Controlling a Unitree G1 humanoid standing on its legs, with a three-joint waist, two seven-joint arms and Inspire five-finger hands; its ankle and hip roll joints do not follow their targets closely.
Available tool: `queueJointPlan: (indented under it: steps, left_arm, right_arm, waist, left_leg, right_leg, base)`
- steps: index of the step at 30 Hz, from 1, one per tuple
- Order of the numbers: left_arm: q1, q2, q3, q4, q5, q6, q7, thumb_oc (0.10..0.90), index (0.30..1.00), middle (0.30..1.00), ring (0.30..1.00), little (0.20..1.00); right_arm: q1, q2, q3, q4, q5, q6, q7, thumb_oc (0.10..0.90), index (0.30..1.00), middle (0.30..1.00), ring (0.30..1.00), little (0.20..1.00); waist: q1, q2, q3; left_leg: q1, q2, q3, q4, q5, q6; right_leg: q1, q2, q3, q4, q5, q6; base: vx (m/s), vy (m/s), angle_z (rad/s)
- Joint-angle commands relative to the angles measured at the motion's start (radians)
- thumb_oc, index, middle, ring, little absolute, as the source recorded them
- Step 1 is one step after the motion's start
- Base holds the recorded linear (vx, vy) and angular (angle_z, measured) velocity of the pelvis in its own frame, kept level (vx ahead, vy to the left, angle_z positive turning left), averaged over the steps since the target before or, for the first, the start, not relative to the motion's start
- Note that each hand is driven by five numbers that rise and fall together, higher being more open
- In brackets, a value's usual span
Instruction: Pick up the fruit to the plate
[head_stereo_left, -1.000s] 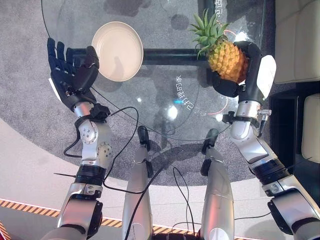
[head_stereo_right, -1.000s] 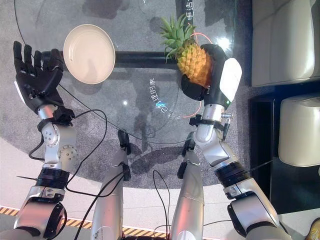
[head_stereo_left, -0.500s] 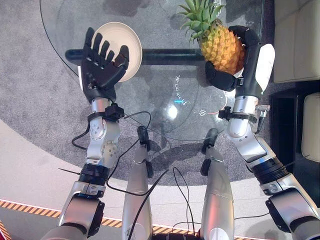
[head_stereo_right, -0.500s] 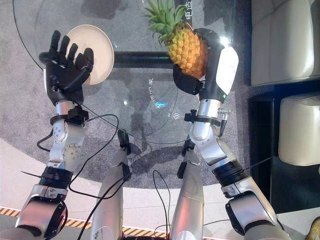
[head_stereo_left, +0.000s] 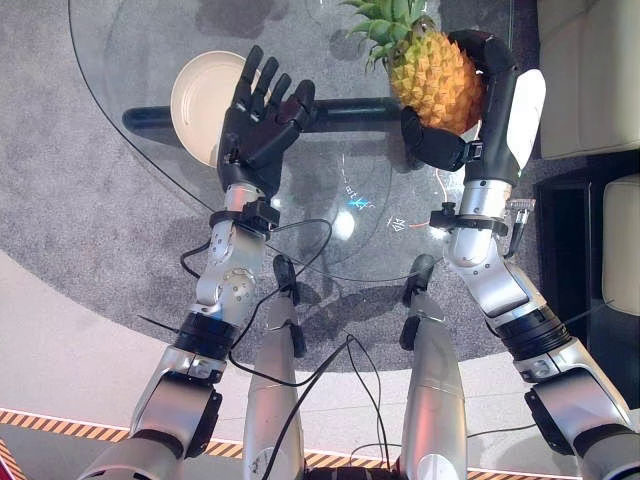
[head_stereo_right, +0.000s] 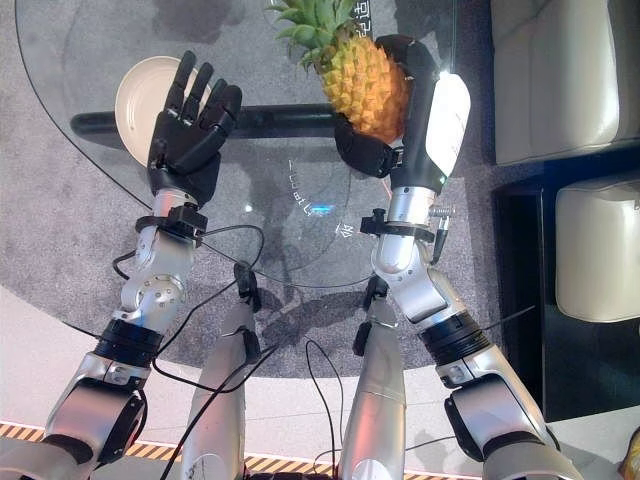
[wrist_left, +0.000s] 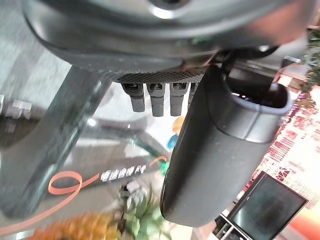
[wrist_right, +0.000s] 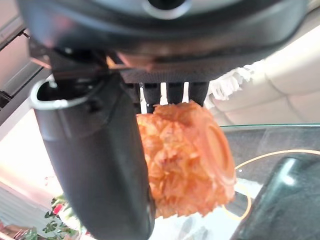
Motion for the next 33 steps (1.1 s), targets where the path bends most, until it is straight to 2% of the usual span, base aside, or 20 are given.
queueJointPlan:
  steps: [1,11,22,33]
  left_arm:
    - [-0.105,-0.006,-0.002,-0.085,-0.021,-0.036,-0.048,0.8,0.9,0.9,0.9,0.9]
    - [-0.122,-0.046,-0.031,-0.078,-0.167,0.025,-0.112,0.8,0.9,0.9,0.9,0.9]
    - [-0.129,-0.056,-0.056,-0.081,-0.243,0.071,-0.165,0.8,0.9,0.9,0.9,0.9]
    - [-0.131,-0.058,-0.064,-0.087,-0.308,0.064,-0.211,0.8,0.9,0.9,0.9,0.9]
  right_arm:
    - [-0.165,-0.007,-0.002,-0.211,-0.047,-0.117,-0.019,0.1,0.3,0.3,0.3,0.2]
    - [-0.196,0.01,0.042,-0.228,-0.044,-0.114,0.035,0.1,0.3,0.3,0.3,0.2]
    - [-0.214,0.019,0.082,-0.235,-0.035,-0.108,0.073,0.1,0.3,0.3,0.3,0.2]
    - [-0.222,0.014,0.118,-0.248,-0.034,-0.094,0.118,0.1,0.3,0.3,0.3,0.2]
  waist:
    - [-0.016,0.017,-0.021]
    - [-0.017,0.016,-0.021]
    - [-0.015,0.013,-0.021]
    - [-0.013,0.01,-0.021]
  left_leg:
    - [-0.028,0.018,-0.057,0.074,-0.046,-0.035]
    - [-0.028,0.019,-0.052,0.068,-0.042,-0.037]
    - [-0.034,0.019,-0.053,0.072,-0.045,-0.035]
    - [-0.038,0.02,-0.054,0.075,-0.045,-0.035]
  right_leg:
    - [0.058,-0.026,-0.03,-0.083,0.045,0.041]
    - [0.062,-0.03,-0.034,-0.092,0.049,0.042]
    - [0.061,-0.033,-0.037,-0.095,0.05,0.042]
    - [0.061,-0.034,-0.04,-0.094,0.049,0.04]
  base:
    - [0.0,0.0,0.0]
    - [0.0,0.0,0.0]
    - [0.0,0.0,0.0]
    - [0.0,0.0,0.0]
